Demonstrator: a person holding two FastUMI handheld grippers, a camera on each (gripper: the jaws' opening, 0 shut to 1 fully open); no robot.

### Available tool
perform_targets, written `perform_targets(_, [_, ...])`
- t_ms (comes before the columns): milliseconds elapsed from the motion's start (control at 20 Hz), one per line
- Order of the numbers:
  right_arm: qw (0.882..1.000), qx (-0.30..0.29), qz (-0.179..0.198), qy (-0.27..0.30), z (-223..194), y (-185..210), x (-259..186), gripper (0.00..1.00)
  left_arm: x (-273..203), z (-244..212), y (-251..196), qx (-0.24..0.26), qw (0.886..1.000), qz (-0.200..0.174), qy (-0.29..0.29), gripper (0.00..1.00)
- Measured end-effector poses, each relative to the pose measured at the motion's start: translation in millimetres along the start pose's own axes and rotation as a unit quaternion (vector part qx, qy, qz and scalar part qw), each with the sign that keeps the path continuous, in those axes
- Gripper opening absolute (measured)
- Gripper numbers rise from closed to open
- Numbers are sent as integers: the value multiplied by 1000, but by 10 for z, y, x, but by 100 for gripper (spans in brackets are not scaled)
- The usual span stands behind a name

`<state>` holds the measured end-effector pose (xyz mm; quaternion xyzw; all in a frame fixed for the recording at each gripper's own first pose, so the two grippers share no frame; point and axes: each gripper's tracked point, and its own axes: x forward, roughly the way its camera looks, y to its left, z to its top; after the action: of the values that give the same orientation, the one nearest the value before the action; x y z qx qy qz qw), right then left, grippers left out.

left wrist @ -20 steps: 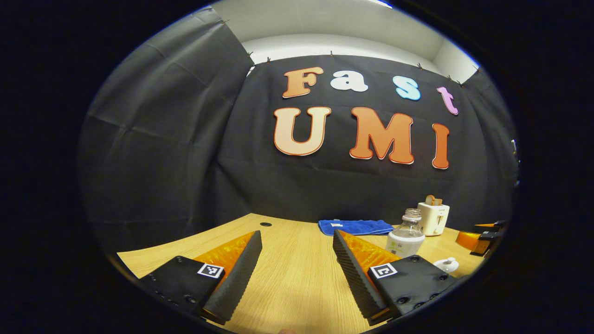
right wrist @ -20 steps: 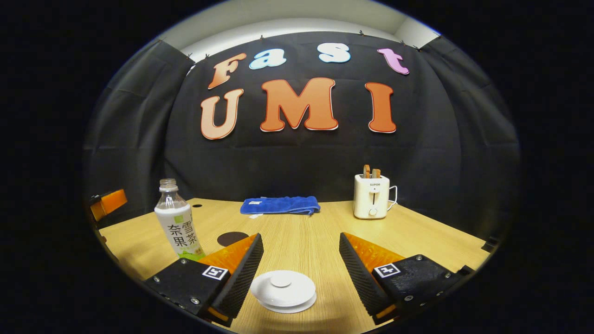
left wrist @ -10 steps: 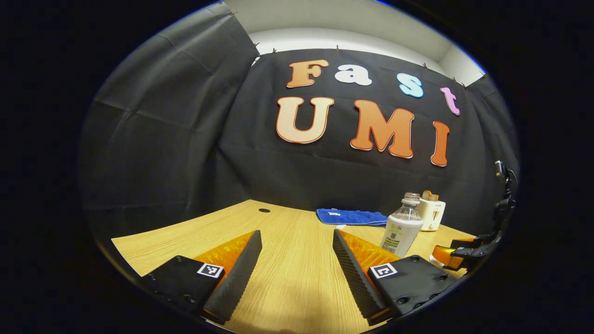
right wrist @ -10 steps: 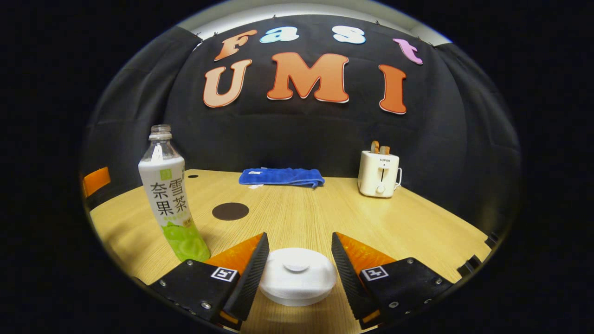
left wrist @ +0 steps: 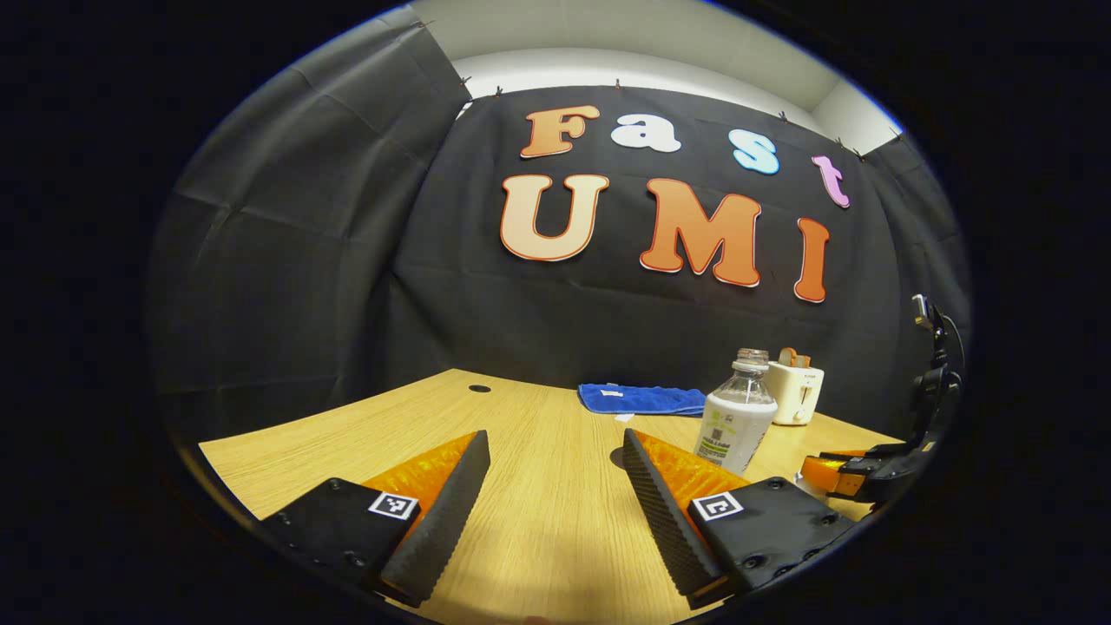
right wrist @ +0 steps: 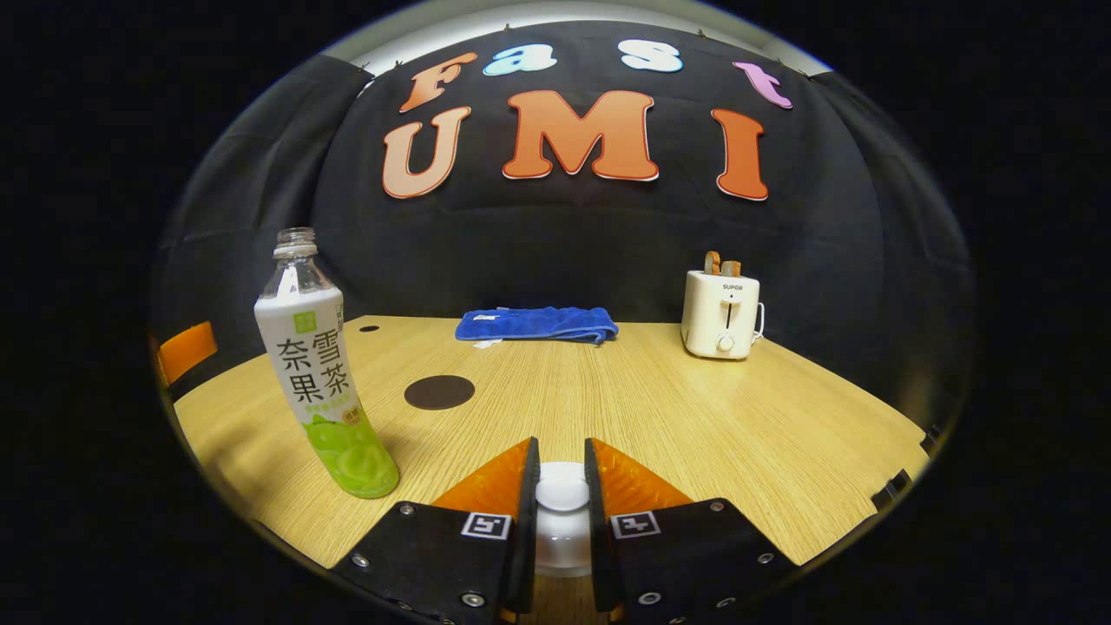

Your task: Open the teacup lid with one hand, grasp the water bottle and pour water into the teacup with the other hand; after pouring, place the water bottle on the coaster and then close the teacup lid.

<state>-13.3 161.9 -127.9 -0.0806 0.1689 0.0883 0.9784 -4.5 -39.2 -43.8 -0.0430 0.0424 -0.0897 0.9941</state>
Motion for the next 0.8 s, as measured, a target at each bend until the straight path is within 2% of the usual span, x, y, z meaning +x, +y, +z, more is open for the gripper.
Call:
perform_targets(50, [1000, 2, 5, 1, 10, -7, -2, 29, -28, 7, -50, -8, 1000, -4, 2, 99])
perform_targets(100, [1000, 5, 11, -2, 45, -9, -12, 21, -32, 33, -85, -14, 1000, -5, -2, 99])
perform_targets(200, [1000, 10, 17, -22, 206, -59, -67, 18, -65, 68, -102, -2, 1000, 6, -9, 99])
perform_targets(350, [998, 6, 14, -57, 469, -228, -171, 18, -130, 27, -267, 7, 1000, -3, -4, 99])
perform_targets(550, [997, -2, -14, -70, 578, -652, -270, 18, -138, -57, -494, 5, 1000, -27, 6, 99])
perform_targets(650, [997, -2, -42, -68, 597, -962, -260, 18, -171, -107, -670, 3, 999, -48, 13, 99])
perform_targets(800, [996, 32, -64, -57, 516, -1316, -255, 18, -159, -131, -888, 9, 998, -66, 9, 99])
